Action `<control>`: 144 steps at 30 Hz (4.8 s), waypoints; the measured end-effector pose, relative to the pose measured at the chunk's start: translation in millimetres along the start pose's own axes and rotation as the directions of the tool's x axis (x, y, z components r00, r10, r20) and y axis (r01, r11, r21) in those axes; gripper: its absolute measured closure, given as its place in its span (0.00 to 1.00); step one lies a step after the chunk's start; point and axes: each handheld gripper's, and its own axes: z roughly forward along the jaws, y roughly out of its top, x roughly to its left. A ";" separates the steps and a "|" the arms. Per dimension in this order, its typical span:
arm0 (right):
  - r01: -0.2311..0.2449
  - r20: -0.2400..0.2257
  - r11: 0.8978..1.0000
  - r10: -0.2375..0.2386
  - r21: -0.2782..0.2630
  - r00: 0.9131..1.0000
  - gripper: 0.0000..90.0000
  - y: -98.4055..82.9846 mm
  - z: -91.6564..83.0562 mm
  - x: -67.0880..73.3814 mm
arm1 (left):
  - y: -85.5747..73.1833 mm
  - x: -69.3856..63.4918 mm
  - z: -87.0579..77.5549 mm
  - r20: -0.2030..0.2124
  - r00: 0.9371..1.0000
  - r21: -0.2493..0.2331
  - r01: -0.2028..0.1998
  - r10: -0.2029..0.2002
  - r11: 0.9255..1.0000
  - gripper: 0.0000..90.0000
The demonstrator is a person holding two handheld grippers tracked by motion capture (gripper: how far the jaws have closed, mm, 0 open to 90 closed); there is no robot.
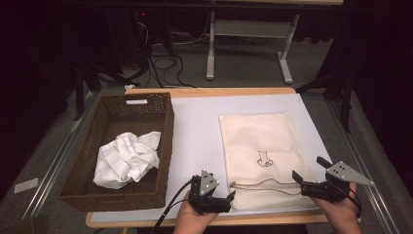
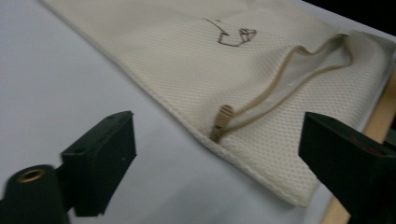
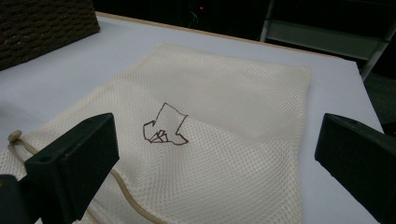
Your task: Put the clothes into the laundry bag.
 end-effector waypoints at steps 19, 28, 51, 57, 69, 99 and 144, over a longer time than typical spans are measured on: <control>0.001 -0.020 1.000 -0.001 0.004 1.000 0.00 -0.2 0.9 1.5 | -12.7 -15.4 21.5 0.032 0.999 0.140 0.014 -0.019 0.990 0.95; 0.001 -0.023 1.000 -0.001 0.010 1.000 0.00 -0.9 1.6 1.1 | -8.4 24.8 7.0 -0.082 0.994 0.112 0.083 -0.074 0.990 0.96; -0.044 -0.037 0.996 0.047 0.077 0.998 0.09 -3.7 24.9 -6.3 | -0.6 48.3 -15.8 -0.120 0.989 -0.016 0.085 -0.086 0.996 0.47; -0.123 0.101 0.964 0.102 0.234 0.990 0.33 11.6 94.3 -49.1 | -2.6 34.7 -19.3 -0.049 0.997 0.029 0.052 -0.051 0.998 0.51; -0.151 0.183 0.937 0.096 0.315 0.978 0.97 11.6 155.0 -73.2 | -6.3 41.3 -33.3 -0.059 0.996 0.008 0.070 -0.069 0.998 0.60; -0.072 -0.055 0.997 0.073 0.017 0.996 0.23 -5.3 1.0 1.6 | 4.9 33.9 -13.6 -0.110 0.994 -0.040 -0.008 0.004 0.999 0.43; 0.014 -0.040 1.000 -0.014 0.013 0.999 0.00 -5.1 8.4 25.2 | 32.7 118.5 -196.5 -0.445 0.884 -0.270 0.020 -0.143 0.963 0.01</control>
